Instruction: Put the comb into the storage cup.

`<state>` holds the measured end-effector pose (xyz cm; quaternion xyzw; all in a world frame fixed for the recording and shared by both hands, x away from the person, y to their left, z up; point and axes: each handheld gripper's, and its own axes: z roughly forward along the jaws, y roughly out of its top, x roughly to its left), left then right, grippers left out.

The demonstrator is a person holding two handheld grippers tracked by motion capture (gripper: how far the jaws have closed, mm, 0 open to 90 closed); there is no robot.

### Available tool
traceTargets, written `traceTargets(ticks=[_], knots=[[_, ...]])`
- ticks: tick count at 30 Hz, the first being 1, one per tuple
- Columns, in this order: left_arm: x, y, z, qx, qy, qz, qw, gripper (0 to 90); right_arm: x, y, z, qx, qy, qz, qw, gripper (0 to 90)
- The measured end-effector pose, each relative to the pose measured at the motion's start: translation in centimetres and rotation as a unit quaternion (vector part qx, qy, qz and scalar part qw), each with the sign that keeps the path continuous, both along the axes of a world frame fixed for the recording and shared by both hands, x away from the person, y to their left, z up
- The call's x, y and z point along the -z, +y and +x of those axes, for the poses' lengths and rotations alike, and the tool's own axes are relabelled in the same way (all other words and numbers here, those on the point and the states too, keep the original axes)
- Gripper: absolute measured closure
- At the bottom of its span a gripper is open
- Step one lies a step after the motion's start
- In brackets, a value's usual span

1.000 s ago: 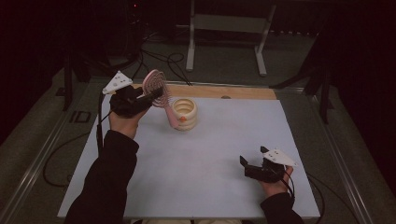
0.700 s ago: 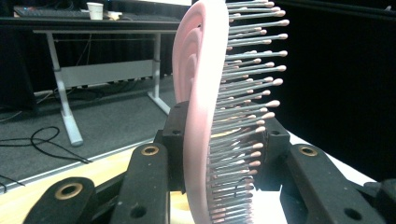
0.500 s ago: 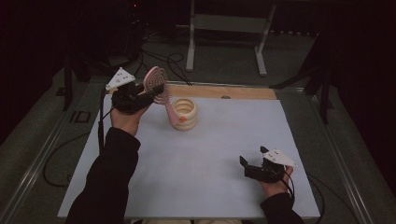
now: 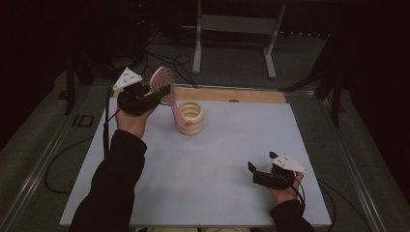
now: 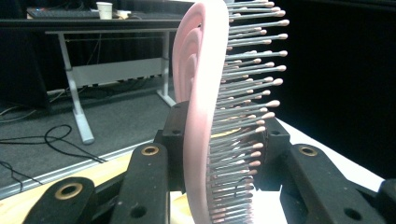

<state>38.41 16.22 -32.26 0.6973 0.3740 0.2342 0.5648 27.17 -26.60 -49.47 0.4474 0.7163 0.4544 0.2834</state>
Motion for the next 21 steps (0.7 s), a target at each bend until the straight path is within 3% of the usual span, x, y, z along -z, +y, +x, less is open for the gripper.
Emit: traceTargets(ticks=[21], knots=[[-0.36, -1.12, 1.19, -0.016, -0.002, -0.001, 0.9999, 65.2, 0.04, -0.10, 0.01, -0.002, 0.001, 0.006, 1.0000, 8.7]])
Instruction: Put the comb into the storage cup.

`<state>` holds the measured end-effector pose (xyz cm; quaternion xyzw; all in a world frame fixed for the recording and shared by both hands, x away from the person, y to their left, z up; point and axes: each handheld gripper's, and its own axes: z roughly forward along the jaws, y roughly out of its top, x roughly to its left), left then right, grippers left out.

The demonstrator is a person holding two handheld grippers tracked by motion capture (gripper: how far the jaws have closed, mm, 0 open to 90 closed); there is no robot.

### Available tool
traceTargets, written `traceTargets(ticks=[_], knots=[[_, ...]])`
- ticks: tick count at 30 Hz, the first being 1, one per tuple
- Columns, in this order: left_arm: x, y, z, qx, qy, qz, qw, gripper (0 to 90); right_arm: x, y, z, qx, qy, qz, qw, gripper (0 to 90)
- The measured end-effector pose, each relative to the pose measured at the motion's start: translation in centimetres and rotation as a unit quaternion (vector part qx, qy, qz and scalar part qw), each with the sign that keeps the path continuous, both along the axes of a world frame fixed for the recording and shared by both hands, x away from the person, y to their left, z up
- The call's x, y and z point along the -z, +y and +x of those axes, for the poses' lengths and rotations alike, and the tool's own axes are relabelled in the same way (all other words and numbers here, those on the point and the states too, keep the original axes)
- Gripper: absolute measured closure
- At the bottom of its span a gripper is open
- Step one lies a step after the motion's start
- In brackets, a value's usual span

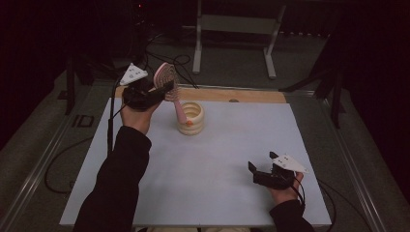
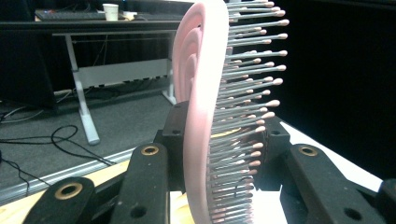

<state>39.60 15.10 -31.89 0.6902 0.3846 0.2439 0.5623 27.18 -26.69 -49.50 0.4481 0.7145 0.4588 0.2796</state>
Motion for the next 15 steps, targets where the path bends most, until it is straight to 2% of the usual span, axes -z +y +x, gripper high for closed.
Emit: traceTargets(ticks=[15], knots=[[0.27, -0.35, 0.77, -0.019, 0.002, -0.014, 0.9997, 65.2, 0.10, 0.01, 0.03, 0.001, 0.002, -0.002, 1.0000, 8.7]])
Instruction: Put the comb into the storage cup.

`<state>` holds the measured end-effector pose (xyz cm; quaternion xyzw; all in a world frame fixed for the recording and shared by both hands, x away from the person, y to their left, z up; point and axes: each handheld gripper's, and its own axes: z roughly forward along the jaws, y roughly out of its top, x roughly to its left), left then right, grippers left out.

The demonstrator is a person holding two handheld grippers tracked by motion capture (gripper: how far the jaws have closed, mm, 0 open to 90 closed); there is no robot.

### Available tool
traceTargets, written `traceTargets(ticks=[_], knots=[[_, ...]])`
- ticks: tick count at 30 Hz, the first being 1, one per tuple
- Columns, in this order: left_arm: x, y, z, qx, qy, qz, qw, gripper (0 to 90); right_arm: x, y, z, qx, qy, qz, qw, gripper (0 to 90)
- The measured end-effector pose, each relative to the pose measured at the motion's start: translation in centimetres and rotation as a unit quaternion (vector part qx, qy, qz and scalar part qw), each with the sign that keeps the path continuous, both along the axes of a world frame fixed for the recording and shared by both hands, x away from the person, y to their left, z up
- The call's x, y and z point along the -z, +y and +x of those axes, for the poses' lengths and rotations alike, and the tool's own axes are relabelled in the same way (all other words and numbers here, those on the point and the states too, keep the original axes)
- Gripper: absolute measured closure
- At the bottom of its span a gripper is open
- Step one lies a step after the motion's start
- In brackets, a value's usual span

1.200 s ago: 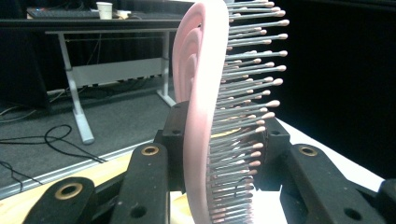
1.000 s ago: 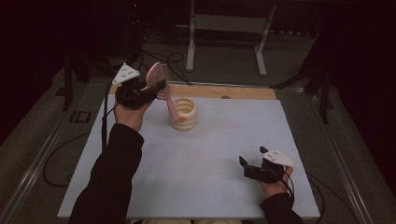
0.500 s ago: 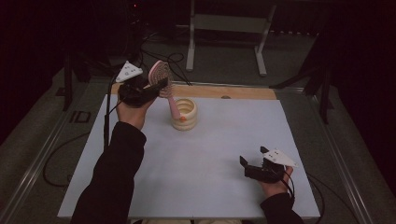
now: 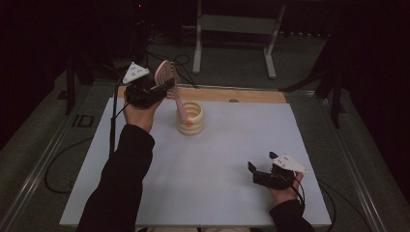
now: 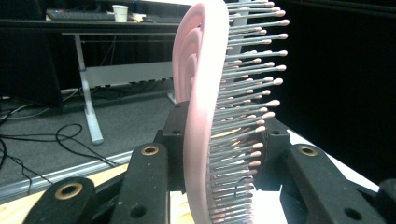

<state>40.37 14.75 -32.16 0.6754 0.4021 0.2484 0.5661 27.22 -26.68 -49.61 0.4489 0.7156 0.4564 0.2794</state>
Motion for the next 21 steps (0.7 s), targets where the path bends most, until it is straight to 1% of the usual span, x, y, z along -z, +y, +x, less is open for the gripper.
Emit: traceTargets(ticks=[5, 13, 15, 18, 19, 21], knots=[[0.1, -0.1, 0.1, -0.005, -0.001, -0.005, 1.0000, 65.2, 0.0, 0.0, 0.0, 0.000, 0.000, 0.000, 1.0000, 8.7], [0.1, -0.6, 0.1, -0.010, -0.005, 0.000, 0.9999, 65.2, 0.0, 0.0, 0.0, 0.000, -0.001, 0.001, 1.0000, 8.7], [0.1, -0.8, 0.2, -0.020, -0.006, 0.005, 0.9998, 65.2, 0.0, 0.0, 0.0, -0.001, 0.000, 0.000, 1.0000, 8.7], [0.0, -0.9, 0.3, -0.021, -0.006, 0.007, 0.9997, 65.2, 0.0, 0.0, 0.0, -0.001, -0.001, 0.001, 1.0000, 8.7], [-0.1, -1.4, 0.4, -0.020, -0.009, 0.015, 0.9997, 65.2, 0.0, 0.0, 0.0, 0.001, -0.001, 0.000, 1.0000, 8.7], [-0.1, -1.6, 0.5, -0.019, -0.010, 0.017, 0.9996, 65.2, -0.1, -0.1, 0.0, 0.001, -0.001, 0.000, 1.0000, 8.8]])
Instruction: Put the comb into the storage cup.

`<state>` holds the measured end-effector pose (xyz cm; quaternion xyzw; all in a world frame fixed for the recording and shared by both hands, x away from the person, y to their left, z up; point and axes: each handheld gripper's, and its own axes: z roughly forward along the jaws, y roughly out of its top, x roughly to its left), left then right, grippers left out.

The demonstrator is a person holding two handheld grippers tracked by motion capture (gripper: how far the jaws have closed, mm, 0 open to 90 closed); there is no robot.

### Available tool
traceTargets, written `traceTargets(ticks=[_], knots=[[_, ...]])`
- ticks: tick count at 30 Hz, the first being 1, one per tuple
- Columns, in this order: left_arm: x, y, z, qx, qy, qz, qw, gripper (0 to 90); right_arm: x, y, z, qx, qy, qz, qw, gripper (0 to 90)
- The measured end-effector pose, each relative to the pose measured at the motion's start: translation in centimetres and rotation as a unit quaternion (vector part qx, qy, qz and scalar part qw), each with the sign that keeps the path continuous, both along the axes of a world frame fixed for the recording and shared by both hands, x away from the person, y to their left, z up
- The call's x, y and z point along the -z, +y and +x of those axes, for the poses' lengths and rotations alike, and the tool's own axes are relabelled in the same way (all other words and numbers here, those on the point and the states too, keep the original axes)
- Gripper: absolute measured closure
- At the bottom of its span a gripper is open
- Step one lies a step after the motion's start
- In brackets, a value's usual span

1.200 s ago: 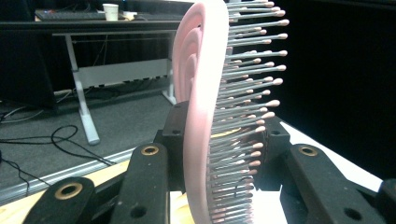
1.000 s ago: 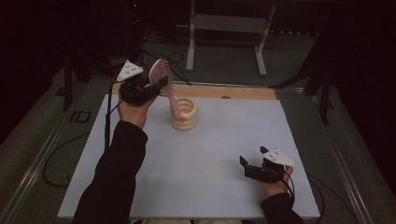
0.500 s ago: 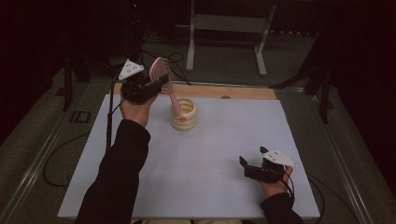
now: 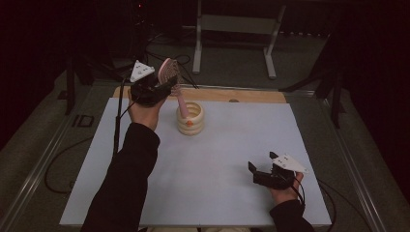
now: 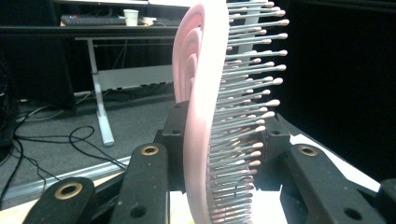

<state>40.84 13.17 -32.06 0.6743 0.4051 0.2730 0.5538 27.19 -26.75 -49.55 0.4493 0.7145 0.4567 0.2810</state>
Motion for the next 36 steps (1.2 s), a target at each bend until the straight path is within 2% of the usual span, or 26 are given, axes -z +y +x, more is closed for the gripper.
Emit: traceTargets(ticks=[10, 21, 36], knots=[[-0.2, -1.3, 0.5, 0.006, -0.004, 0.018, 0.9998, 65.1, -0.1, -0.1, 0.0, 0.000, -0.002, 0.002, 1.0000, 8.8], [-0.5, -2.1, 0.9, 0.006, -0.011, 0.019, 0.9997, 65.1, -0.1, -0.1, 0.0, 0.001, -0.002, 0.003, 1.0000, 8.8], [0.6, -2.9, 1.9, 0.002, -0.001, 0.013, 0.9999, 65.1, -0.1, -0.2, 0.0, 0.002, -0.001, 0.004, 1.0000, 8.8]])
